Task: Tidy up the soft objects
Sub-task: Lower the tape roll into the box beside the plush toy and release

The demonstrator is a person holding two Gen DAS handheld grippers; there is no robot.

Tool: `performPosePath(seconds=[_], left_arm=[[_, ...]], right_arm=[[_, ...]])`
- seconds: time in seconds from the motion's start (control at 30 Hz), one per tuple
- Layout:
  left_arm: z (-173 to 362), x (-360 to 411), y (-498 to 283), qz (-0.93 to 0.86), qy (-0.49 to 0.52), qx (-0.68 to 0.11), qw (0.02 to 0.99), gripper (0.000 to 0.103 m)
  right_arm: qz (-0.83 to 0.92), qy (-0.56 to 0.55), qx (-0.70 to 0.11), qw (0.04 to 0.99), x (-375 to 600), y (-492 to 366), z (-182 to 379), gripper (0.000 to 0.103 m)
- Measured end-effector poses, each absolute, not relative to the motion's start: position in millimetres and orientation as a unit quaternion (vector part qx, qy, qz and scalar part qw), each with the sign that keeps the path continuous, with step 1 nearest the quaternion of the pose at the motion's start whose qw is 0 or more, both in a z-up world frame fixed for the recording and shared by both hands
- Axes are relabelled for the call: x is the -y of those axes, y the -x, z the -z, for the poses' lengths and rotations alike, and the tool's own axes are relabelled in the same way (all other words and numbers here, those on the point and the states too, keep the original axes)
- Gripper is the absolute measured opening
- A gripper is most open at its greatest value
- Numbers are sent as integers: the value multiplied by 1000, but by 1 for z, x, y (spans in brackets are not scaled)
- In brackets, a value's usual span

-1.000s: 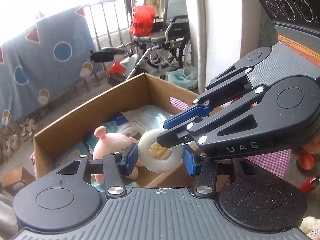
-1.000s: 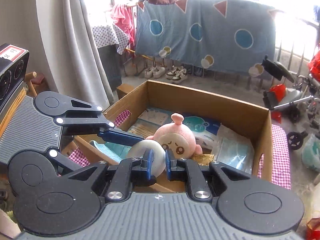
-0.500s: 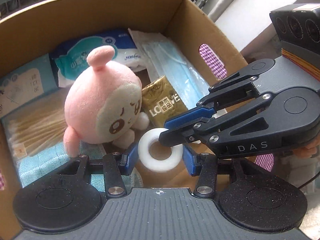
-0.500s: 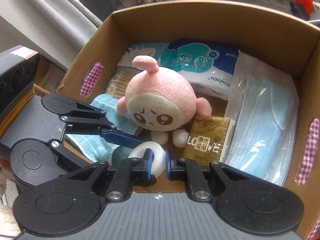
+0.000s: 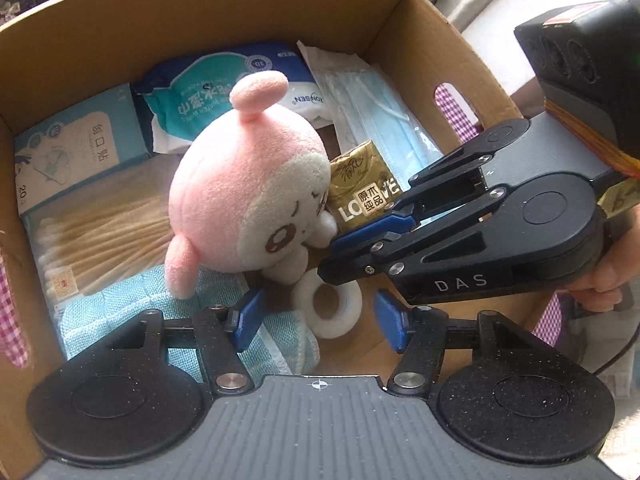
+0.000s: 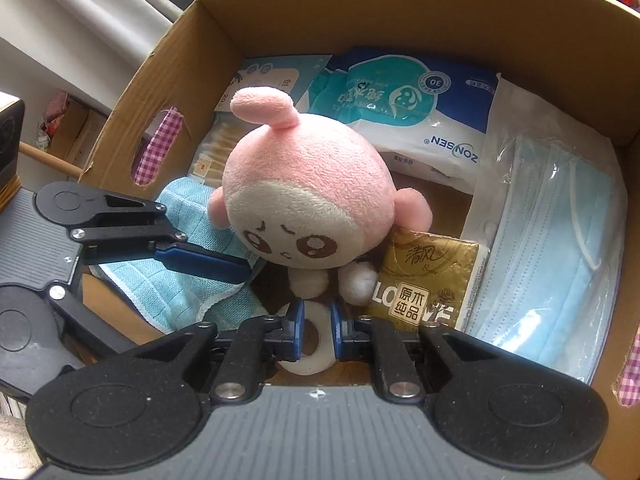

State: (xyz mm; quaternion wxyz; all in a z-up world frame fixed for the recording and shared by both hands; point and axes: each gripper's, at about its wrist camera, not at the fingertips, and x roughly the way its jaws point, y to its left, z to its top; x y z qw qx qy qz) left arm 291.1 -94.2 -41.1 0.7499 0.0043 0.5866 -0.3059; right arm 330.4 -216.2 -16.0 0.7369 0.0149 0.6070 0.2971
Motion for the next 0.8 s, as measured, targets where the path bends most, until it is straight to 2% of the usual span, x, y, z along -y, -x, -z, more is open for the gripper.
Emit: performPosePath(seconds=[0.17, 0.33, 0.57, 0.7, 0.8], left_arm=[[4, 72, -267, 301, -1, -532, 791, 78], [-37, 44, -234, 285, 15, -460, 841, 98], [-65, -12, -178, 238, 63, -384, 890, 102], [-44, -37, -160, 203, 102, -400, 888, 102], [-21, -45, -146, 178, 123, -422, 881, 101]], right_arm=[[-296, -44, -595, 746, 233, -326, -4, 17], [-300, -40, -602, 739, 237, -318, -19, 17], [-291, 0, -640, 711, 214, -317, 0, 18], [-273, 0, -650, 709, 208, -320, 10, 18], [-274, -11, -620, 735, 214, -310, -13, 18]])
